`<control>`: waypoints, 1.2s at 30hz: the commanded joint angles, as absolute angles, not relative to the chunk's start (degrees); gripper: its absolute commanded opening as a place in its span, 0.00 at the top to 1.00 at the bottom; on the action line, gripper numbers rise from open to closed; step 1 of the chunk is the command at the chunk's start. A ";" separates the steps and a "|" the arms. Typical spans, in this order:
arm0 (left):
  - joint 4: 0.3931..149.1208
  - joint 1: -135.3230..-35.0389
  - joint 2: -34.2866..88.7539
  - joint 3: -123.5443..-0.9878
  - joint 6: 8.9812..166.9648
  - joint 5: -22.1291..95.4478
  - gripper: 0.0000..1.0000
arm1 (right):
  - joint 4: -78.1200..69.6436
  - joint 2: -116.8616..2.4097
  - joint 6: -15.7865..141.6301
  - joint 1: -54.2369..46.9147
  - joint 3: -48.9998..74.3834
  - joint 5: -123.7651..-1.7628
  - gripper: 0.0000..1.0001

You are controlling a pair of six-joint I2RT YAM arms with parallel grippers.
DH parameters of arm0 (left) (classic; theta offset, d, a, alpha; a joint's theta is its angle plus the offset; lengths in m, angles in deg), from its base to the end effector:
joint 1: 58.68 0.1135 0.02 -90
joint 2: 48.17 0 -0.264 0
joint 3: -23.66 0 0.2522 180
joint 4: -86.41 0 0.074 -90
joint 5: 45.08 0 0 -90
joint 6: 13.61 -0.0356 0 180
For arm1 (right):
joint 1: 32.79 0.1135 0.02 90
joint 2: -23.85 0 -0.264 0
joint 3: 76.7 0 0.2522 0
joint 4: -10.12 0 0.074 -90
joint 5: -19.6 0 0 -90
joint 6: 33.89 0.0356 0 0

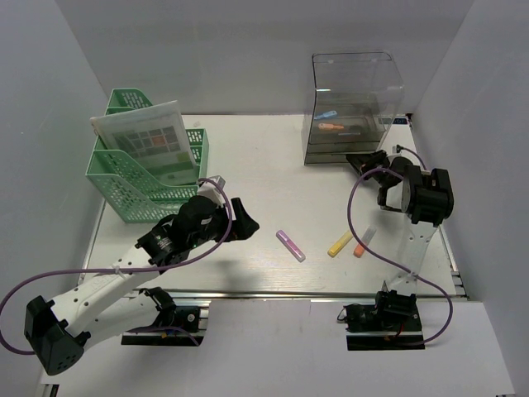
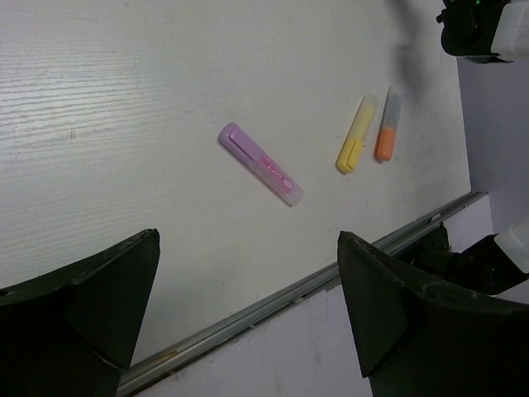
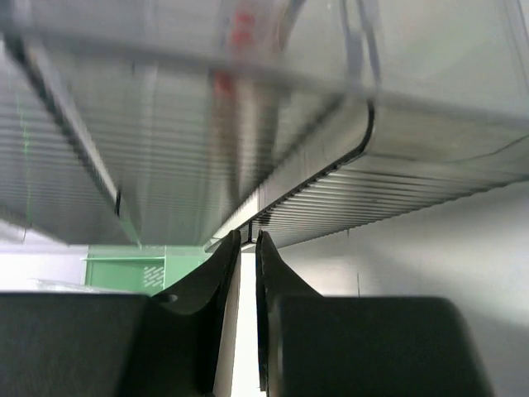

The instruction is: Organize the desk

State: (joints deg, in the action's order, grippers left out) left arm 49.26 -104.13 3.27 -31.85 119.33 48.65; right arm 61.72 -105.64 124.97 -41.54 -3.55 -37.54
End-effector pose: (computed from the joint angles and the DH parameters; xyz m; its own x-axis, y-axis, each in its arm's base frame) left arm 0.1411 -0.1400 0.2781 -0.7387 -0.2186 -0.6376 0.2318 0.8059 -0.5448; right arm 0.4291 -0.0465 0.0987 -0.4087 0.8556 -0.3176 -0.0705 0.3174 0.9457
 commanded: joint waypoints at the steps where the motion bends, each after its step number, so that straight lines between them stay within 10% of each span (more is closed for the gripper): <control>1: 49.71 -103.86 2.63 -33.43 119.37 48.17 0.03 | 67.55 -102.98 123.26 -41.93 -6.86 -37.36 0.98; 19: 48.57 -104.38 -1.15 -31.05 118.67 48.35 0.02 | 66.67 -92.43 117.46 -43.51 -23.83 -33.14 0.94; 29: 47.78 -104.38 -1.15 -31.23 117.62 49.40 0.03 | 62.28 -91.46 114.64 -44.21 -22.51 -31.83 0.20; 36: 43.04 -104.38 5.60 -35.44 116.39 54.14 0.04 | 47.20 -80.84 103.42 -43.95 -21.47 -25.23 0.11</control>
